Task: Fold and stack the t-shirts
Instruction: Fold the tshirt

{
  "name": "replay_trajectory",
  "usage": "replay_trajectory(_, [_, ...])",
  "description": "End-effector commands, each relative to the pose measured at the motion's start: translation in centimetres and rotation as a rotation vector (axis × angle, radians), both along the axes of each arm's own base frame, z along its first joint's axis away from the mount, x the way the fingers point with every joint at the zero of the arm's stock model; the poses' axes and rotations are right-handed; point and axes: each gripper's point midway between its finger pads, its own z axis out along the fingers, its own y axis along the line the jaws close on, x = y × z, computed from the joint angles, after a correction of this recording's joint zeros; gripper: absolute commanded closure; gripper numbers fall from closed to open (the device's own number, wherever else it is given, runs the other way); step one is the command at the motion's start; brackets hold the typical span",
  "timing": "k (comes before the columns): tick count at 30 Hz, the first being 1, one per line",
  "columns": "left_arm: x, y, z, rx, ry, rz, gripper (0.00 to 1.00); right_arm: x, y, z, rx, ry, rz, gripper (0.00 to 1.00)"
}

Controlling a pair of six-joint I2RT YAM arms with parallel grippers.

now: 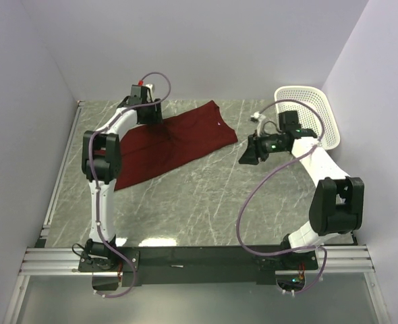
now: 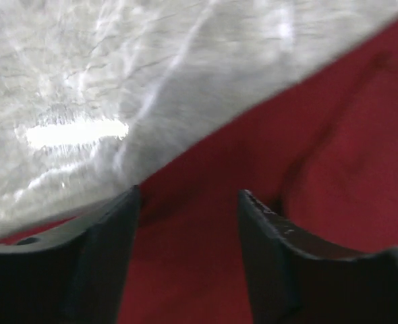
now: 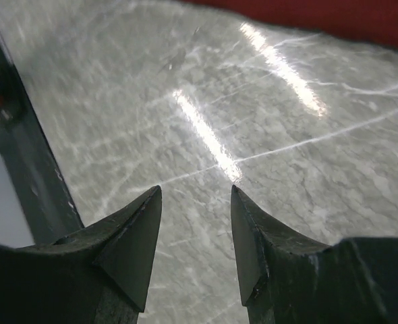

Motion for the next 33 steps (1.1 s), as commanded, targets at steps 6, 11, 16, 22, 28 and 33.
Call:
replay_trajectory(6, [-6.4,3.3,21.7,-0.028,-0.452,0.077,0.19,-3.7,9.0,-0.8,-0.29,-0.418,0.522,0.45])
replay_trajectory(11, [-16.2,7.8,24.6,-0.15,-0.58,0.223,0.08,-4.2,16.8,-2.8,-0.523,-0.867,0.803,0.43])
replay_trajectory(16, [-24.1,10.9,21.3,-0.074,-0.564,0.334,0.06,-4.7,26.4,-3.4,-0.562,-0.972,0.846,0.44])
replay_trajectory(22, [-29.7,14.2,20.7,0.064,-0.613,0.45,0.05,-4.5,34.5,-5.5,-0.592,-1.049,0.8,0.45])
replay_trajectory(28, [-32.2,15.5,21.5,0.071,-0.702,0.533,0.01,-2.9,37.8,-8.2,-0.642,-1.04,0.75,0.47])
replay_trajectory(33, [-32.7,16.1,22.2,0.072,-0.726,0.572,0.01,-1.7,38.6,-10.4,-0.689,-1.019,0.71,0.48])
